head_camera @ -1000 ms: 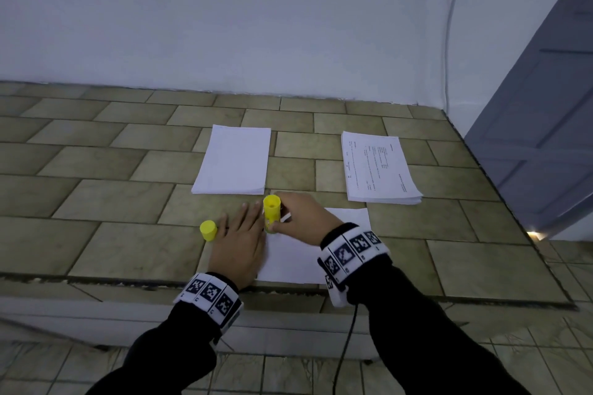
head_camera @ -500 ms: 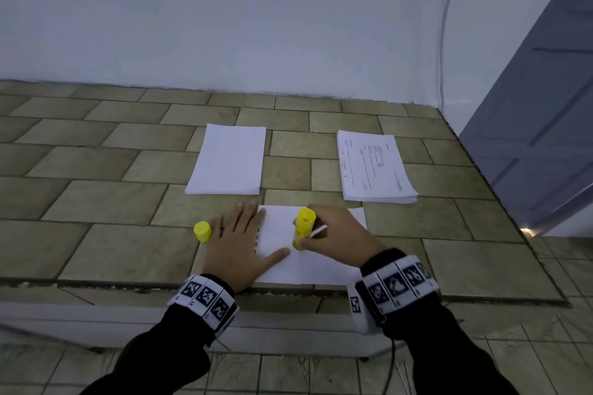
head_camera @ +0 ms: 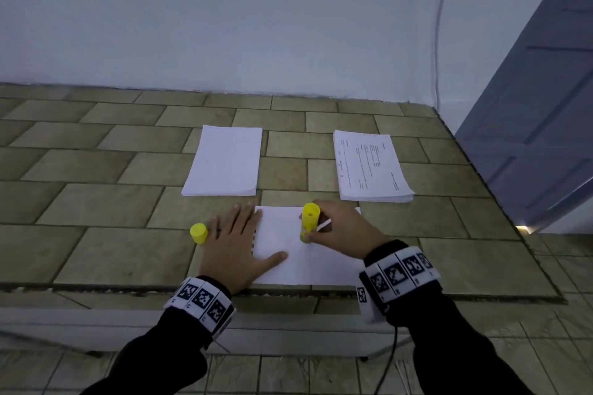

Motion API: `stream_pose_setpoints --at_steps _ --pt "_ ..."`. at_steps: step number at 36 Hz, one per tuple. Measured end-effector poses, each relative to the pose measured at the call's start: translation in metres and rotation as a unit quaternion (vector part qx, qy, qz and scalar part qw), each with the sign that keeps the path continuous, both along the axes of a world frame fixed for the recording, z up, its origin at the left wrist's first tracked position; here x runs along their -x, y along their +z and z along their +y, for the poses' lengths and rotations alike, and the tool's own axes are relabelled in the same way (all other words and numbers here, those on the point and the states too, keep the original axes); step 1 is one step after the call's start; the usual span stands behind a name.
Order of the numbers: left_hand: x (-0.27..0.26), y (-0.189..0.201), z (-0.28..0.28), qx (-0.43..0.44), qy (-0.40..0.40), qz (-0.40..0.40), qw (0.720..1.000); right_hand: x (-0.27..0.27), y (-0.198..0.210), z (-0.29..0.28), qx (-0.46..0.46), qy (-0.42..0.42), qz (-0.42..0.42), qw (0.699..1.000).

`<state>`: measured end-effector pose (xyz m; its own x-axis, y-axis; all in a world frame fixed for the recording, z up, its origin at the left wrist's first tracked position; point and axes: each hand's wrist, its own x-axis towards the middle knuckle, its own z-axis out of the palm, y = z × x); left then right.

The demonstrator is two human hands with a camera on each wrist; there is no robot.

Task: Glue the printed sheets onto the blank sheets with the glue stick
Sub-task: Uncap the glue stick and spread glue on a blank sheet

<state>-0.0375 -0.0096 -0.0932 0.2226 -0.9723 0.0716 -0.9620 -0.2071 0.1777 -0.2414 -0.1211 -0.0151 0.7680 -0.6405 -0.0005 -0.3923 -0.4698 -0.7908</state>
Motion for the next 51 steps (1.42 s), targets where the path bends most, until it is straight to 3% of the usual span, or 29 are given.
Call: stream_pose_setpoints --at_steps 12,18,23,32,51 --pt "-0.002 0.002 0.0 -0.01 -0.002 0.013 1.0 0.0 -0.002 -0.035 0.032 -0.06 -0.004 0.998" --pt "-0.004 0.003 0.002 -0.006 -0.004 0.027 1.0 0.043 -0.002 -0.023 0.015 -0.039 -0.006 0.999" --pt "-0.003 0.002 0.001 -0.023 -0.007 0.008 1.0 0.07 0.003 -0.008 -0.051 -0.048 -0.005 0.998" --pt "-0.002 0.001 0.002 -0.032 -0.01 -0.01 0.999 0.073 0.004 -0.003 -0.054 -0.001 0.017 0.998" --pt "-0.006 -0.005 0.002 -0.013 -0.025 0.003 1.0 0.042 0.01 -0.063 0.067 -0.163 0.055 0.983"
